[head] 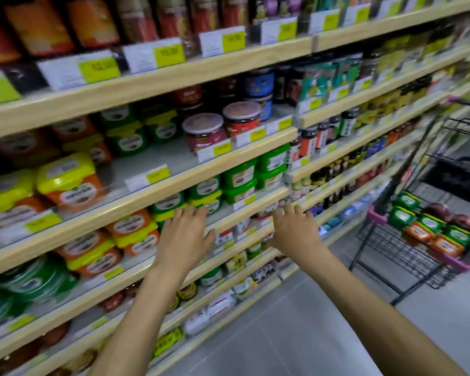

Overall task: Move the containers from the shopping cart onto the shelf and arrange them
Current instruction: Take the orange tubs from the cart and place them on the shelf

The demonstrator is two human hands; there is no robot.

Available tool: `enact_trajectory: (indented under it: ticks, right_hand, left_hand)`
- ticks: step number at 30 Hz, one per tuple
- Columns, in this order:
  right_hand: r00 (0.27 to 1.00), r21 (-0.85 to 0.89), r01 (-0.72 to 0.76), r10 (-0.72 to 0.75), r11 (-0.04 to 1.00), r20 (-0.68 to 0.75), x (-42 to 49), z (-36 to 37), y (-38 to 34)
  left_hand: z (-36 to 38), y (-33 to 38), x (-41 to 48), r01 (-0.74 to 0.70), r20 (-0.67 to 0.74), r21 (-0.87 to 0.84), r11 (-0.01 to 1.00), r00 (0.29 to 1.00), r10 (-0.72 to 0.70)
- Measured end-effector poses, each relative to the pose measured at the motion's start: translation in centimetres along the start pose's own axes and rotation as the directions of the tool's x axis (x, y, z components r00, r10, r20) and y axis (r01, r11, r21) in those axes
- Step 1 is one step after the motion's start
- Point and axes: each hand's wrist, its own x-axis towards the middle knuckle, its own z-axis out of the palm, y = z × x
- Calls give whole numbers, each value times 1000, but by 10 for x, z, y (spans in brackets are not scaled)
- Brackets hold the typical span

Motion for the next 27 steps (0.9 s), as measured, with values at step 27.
enact_trajectory:
  ticks: [27]
  right_hand:
    - [781, 244, -622, 565, 744, 267, 13, 149, 487]
  left_hand:
    - [179, 508, 239, -574, 349, -243, 782, 700, 623]
